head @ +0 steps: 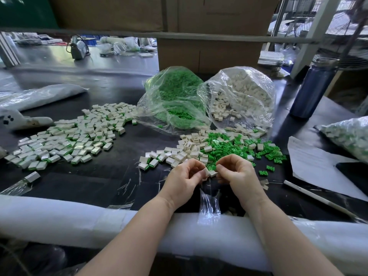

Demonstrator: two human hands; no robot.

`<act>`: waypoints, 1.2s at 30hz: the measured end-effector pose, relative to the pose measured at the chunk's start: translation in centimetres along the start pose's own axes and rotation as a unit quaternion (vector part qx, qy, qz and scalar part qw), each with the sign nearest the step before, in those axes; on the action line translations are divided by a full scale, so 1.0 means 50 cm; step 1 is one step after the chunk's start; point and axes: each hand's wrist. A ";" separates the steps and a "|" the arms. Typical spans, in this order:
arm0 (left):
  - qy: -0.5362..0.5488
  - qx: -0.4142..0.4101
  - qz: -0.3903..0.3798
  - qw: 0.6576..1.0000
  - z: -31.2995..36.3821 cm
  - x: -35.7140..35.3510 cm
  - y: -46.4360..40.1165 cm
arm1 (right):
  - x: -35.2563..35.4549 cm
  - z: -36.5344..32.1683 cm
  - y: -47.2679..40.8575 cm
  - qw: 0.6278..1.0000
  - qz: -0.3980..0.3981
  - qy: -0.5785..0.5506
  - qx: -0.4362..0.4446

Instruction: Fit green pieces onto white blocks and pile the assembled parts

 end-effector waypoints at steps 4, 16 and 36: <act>-0.001 -0.002 -0.002 1.000 0.001 0.003 -0.002 | -0.002 -0.004 0.004 0.999 -0.025 -0.015 0.014; 0.004 0.006 -0.003 1.000 0.003 0.005 0.000 | -0.006 -0.006 0.007 0.998 -0.048 0.027 0.039; -0.025 0.007 -0.026 0.999 -0.003 0.005 0.001 | -0.003 -0.006 0.010 0.993 -0.104 0.037 0.036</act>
Point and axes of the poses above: each hand's wrist, its own y-axis away from the middle knuckle, its own x-axis out of the back of the hand, z = x × y, and after that the axes turned 8 degrees about y, right-handed
